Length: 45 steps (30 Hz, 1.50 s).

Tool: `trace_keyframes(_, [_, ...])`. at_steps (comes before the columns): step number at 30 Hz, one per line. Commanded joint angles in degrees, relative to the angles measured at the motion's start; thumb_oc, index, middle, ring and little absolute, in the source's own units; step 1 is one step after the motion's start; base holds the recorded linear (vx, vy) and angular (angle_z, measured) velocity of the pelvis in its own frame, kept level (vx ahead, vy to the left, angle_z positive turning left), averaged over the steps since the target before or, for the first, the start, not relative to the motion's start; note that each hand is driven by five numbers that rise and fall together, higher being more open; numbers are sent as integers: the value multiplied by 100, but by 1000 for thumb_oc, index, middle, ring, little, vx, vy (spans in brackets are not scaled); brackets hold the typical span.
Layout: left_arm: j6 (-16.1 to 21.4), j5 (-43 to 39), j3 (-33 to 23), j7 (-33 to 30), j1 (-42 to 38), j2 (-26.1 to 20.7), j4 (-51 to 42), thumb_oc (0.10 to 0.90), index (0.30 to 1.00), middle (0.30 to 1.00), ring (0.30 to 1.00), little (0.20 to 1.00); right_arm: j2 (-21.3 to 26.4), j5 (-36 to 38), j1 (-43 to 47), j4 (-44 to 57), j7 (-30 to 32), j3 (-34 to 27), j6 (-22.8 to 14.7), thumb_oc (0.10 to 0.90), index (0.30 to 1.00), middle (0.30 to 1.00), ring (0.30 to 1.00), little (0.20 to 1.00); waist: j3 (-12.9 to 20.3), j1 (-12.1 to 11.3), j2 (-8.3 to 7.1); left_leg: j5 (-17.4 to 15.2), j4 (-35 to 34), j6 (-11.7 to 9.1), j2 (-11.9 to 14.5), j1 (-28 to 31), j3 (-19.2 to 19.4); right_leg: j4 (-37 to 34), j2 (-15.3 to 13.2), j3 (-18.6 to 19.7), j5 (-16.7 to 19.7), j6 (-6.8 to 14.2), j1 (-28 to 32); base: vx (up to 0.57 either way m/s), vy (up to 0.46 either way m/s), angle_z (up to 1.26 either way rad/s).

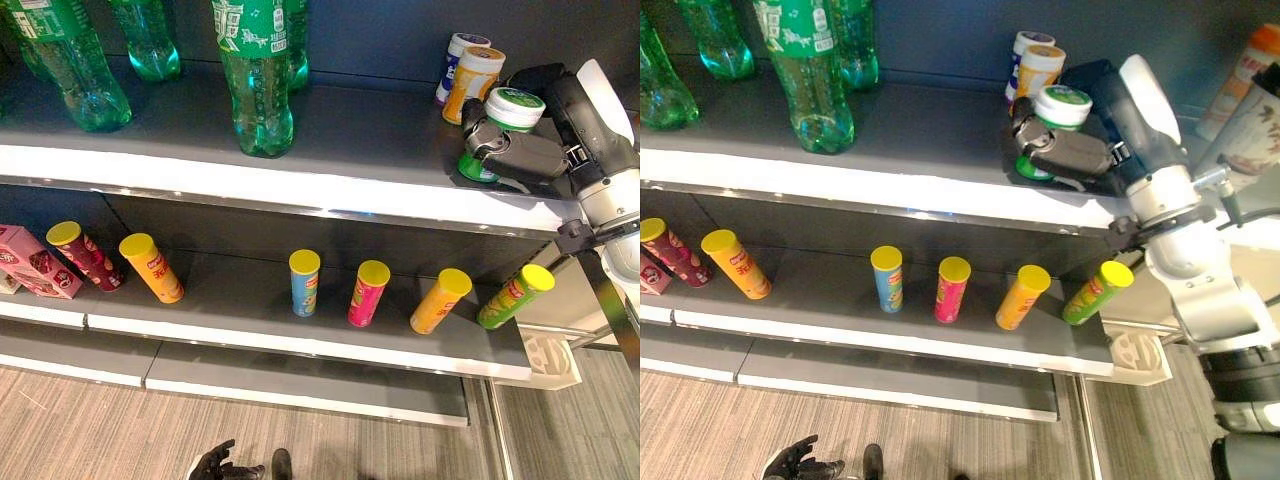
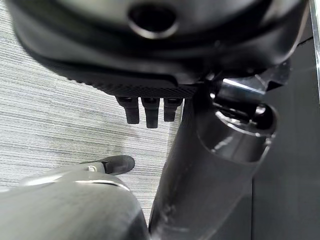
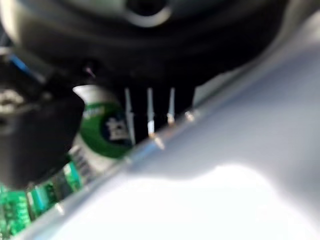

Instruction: Put the goods on the table back onto the shelves and tidy them up.

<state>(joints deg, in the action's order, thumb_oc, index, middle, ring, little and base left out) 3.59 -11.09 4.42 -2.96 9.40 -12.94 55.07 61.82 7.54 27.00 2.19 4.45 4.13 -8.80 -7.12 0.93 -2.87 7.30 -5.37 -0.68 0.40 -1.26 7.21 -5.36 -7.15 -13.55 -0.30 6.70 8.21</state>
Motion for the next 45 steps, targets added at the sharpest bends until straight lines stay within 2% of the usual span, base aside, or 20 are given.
trace_keyframes(1, [175,60,288,54,-67,-208,-475,800,900,900,900,900,-14,24,294,238,219,-152,-156,800,900,900,900,900,198,-293,-124,-928,37,-412,272,678,265,36,-191,-49,132,337,-281,0,0,0])
trace_keyframes(12, [155,-12,359,148,113,-231,-997,800,900,900,900,900,-18,-161,184,600,332,-413,-175,800,900,900,900,900,192,-318,-122,-929,37,-385,282,655,264,36,-183,-24,145,346,-307,0,0,0])
trace_keyframes(13, [117,-28,365,142,131,-240,-1134,800,900,900,900,900,-115,-351,123,856,588,-779,-202,800,900,900,900,900,198,-298,-114,-943,37,-368,277,665,258,36,-183,-4,150,352,-313,0,0,0])
trace_keyframes(15, [117,-25,368,145,135,-244,-1163,800,900,900,900,900,-142,-373,101,923,650,-887,-215,800,900,900,900,900,200,-297,-114,-946,37,-364,274,663,250,36,-182,-1,151,354,-318,0,0,0])
trace_keyframes(18, [119,-15,380,124,135,-245,-1226,800,900,900,900,900,-129,-387,141,1050,1057,-1426,-321,800,900,900,900,900,207,-265,-123,-964,37,-346,265,653,243,36,-179,25,157,371,-344,0,0,0])
trace_keyframes(21, [113,-10,404,106,124,-258,-1253,800,900,900,900,900,59,-472,167,1062,1290,-1705,-348,800,900,900,900,900,216,-248,-145,-986,37,-335,259,652,235,36,-174,45,165,386,-362,0,0,0])
trace_keyframes(26, [107,-4,356,59,107,-327,-1212,800,900,900,900,900,738,-432,73,927,1784,-2427,-428,800,900,900,900,900,239,-125,-249,-1034,37,-311,253,671,293,36,-155,181,213,423,-419,-4,21,-5])
trace_keyframes(30, [120,-29,324,35,95,-370,-1214,800,900,900,900,900,929,-310,-55,919,1949,-2771,-505,800,900,900,900,900,232,-50,-287,-1064,37,-282,242,682,352,36,-141,331,271,455,-506,-10,39,-12])
trace_keyframes(31, [126,-51,245,26,94,-367,-1265,800,900,900,900,900,943,-227,-242,949,2008,-3047,-534,800,900,900,900,900,227,95,-287,-1094,37,-248,225,695,385,36,-145,445,332,489,-556,3,48,-24])
trace_keyframes(32, [124,-50,257,27,90,-380,-1268,800,900,900,900,900,936,-219,-303,964,2006,-3107,-539,800,900,900,900,900,228,70,-294,-1096,37,-244,223,693,393,36,-146,454,337,493,-563,13,141,-35])
trace_keyframes(33, [122,31,192,43,25,-387,-1177,800,900,900,900,900,876,-208,-920,963,2121,-3767,-570,800,900,900,900,900,190,317,-294,-1128,37,-206,205,707,499,75,-159,651,440,543,-663,8,99,-38])
trace_keyframes(34, [129,37,213,45,4,-403,-1161,800,900,900,900,900,862,-199,-1007,980,2120,-3856,-581,800,900,900,900,900,188,283,-305,-1130,37,-203,205,702,505,75,-159,658,445,546,-671,-5,113,-38])
trace_keyframes(35, [130,84,209,41,-52,-413,-1055,800,900,900,900,900,807,-201,-1228,978,2166,-4079,-584,800,900,900,900,900,153,404,-313,-1139,37,-192,203,700,553,123,-158,731,498,571,-736,-16,22,-40])
trace_keyframes(36, [145,90,241,43,-86,-432,-1027,800,900,900,900,900,788,-189,-1339,1000,2164,-4197,-598,800,900,900,900,900,150,351,-325,-1140,37,-187,202,692,566,141,-159,747,496,575,-761,-44,65,-43])
trace_keyframes(37, [148,133,195,7,-217,-466,-925,800,900,900,900,900,719,-176,-1614,944,2272,-4479,-611,800,900,900,900,900,42,580,-333,-1190,37,-162,226,704,708,356,-159,890,658,669,-971,-91,45,-42])
trace_keyframes(39, [161,156,158,-24,-381,-521,-783,800,900,900,900,900,491,-47,-1972,908,2310,-4813,-650,800,900,900,900,900,-87,807,-375,-1113,37,-159,292,642,960,584,-126,1142,898,787,-1299,-120,10,-49])
trace_keyframes(40, [170,158,174,-21,-411,-539,-761,800,900,900,900,900,472,-27,-2029,913,2301,-4882,-667,800,900,900,900,900,-75,749,-384,-1110,37,-162,298,618,997,616,-113,1183,902,784,-1359,-75,-5,-108])
trace_keyframes(41, [165,305,183,14,-543,-587,-552,800,900,900,900,900,217,196,-2364,836,2326,-5248,-754,800,900,900,900,900,-102,954,-324,-1087,37,-183,426,588,1180,701,-91,1336,854,803,-1484,-39,17,-107])
trace_keyframes(44, [148,385,215,56,-579,-656,-537,800,900,900,900,900,-78,480,-2678,869,2201,-5464,-864,800,900,900,900,900,-86,1018,-178,-1073,37,-233,628,566,1617,663,-421,828,695,736,-1328,-92,-1,-52])
trace_keyframes(45, [147,385,217,55,-583,-658,-538,800,900,900,900,900,-81,484,-2684,871,2199,-5474,-865,800,900,900,900,900,-87,1011,-189,-1032,37,-233,625,547,1625,657,-423,831,724,722,-1346,-185,-8,-100])
